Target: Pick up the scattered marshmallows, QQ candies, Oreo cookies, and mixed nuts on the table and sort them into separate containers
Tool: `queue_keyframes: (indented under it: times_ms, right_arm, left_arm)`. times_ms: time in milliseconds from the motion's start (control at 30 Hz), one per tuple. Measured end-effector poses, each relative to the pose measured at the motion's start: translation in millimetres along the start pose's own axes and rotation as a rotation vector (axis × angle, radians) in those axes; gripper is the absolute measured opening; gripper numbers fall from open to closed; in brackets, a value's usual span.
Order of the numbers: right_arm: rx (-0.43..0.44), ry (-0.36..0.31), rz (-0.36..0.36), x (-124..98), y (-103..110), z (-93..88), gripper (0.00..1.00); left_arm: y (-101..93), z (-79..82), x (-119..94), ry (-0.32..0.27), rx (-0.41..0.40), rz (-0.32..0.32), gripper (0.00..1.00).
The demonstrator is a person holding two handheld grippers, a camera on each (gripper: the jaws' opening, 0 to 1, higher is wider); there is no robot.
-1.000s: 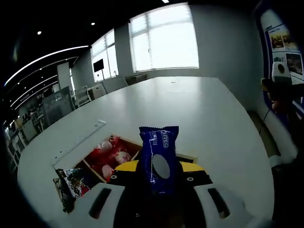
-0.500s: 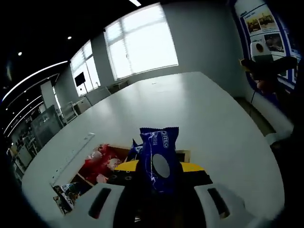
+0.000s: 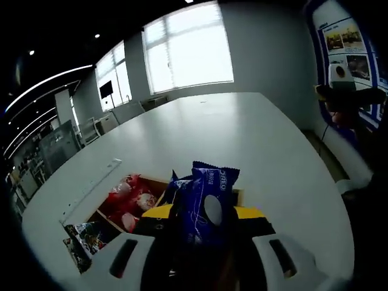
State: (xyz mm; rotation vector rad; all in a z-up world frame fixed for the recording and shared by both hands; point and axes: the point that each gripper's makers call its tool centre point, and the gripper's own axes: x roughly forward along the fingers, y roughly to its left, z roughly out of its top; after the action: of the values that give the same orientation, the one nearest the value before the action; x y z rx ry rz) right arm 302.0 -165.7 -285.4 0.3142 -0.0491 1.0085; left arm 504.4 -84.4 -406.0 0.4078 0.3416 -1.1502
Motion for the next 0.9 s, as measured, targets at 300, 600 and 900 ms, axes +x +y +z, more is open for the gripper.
queue_keyframes:
  times_ms: [300,600,900]
  right_arm:
    - [0.001,-0.001,0.002,0.6,0.7,-0.4,0.9]
    - [0.0,0.001,0.004,2.1,2.6,-0.3,0.9]
    - [-0.004,0.007,0.014,4.8,5.3,-0.5,0.9]
  left_arm:
    - [6.2,-4.4,-10.6,0.003,0.01,0.018,0.36]
    - [11.6,-4.4,-21.0,-0.025,0.004,0.054,0.28]
    - [8.2,-11.9,-10.4,0.022,0.01,0.048,0.22]
